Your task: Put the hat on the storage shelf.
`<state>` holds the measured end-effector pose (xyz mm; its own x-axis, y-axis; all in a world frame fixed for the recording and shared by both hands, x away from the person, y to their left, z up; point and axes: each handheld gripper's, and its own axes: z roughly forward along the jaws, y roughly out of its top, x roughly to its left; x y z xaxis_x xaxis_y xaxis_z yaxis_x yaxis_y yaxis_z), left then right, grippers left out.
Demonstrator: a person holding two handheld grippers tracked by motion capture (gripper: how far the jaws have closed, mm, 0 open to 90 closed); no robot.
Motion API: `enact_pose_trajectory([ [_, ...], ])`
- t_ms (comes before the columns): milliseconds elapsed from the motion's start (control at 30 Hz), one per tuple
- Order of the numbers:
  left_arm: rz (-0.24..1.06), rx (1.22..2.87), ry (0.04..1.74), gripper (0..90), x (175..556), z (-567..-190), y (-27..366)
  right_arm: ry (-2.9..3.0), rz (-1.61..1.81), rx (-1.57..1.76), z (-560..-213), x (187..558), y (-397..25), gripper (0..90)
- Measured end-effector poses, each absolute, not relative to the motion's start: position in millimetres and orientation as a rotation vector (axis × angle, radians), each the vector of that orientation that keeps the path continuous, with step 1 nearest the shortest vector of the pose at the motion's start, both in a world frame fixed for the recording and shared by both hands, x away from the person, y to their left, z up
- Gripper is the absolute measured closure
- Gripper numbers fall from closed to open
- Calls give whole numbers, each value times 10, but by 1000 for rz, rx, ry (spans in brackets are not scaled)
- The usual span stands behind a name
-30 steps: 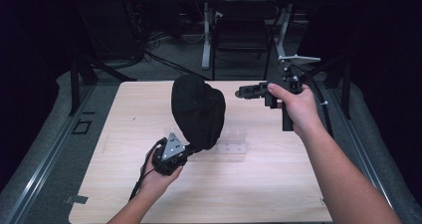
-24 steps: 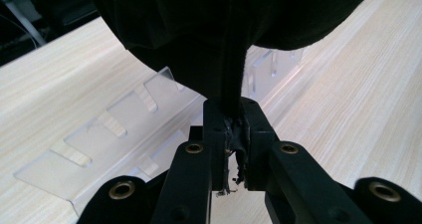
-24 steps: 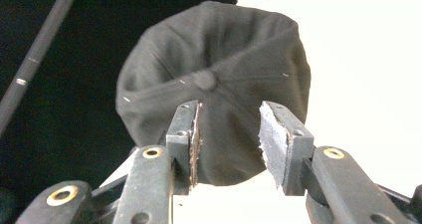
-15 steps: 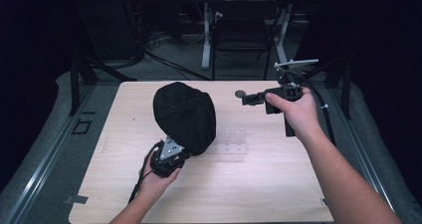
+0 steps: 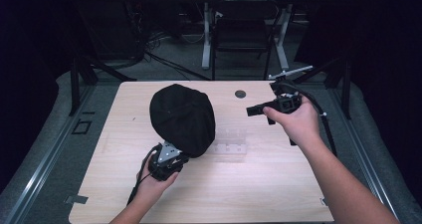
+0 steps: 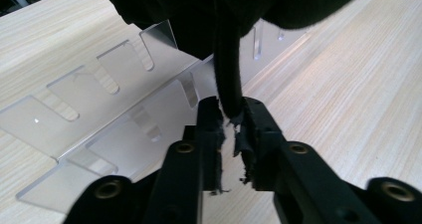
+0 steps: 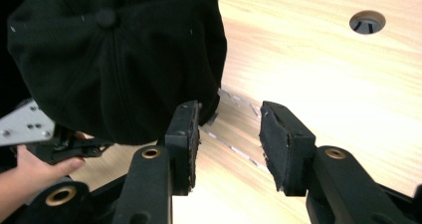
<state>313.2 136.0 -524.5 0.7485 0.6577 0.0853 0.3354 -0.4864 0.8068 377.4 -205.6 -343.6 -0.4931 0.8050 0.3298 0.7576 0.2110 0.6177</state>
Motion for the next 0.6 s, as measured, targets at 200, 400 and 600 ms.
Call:
enact_pose_trajectory([
  [200, 500, 2108, 775, 644, 3105, -5219, 1463, 2386, 1115, 1528, -3508, 3699, -2107, 592],
  [400, 504, 2062, 840, 518, 3032, -5183, 1611, 2382, 1039, 1458, -3551, 3605, -2084, 591],
  [600, 524, 2032, 883, 473, 2987, -5131, 1843, 2383, 946, 1407, -3687, 3524, -2095, 592],
])
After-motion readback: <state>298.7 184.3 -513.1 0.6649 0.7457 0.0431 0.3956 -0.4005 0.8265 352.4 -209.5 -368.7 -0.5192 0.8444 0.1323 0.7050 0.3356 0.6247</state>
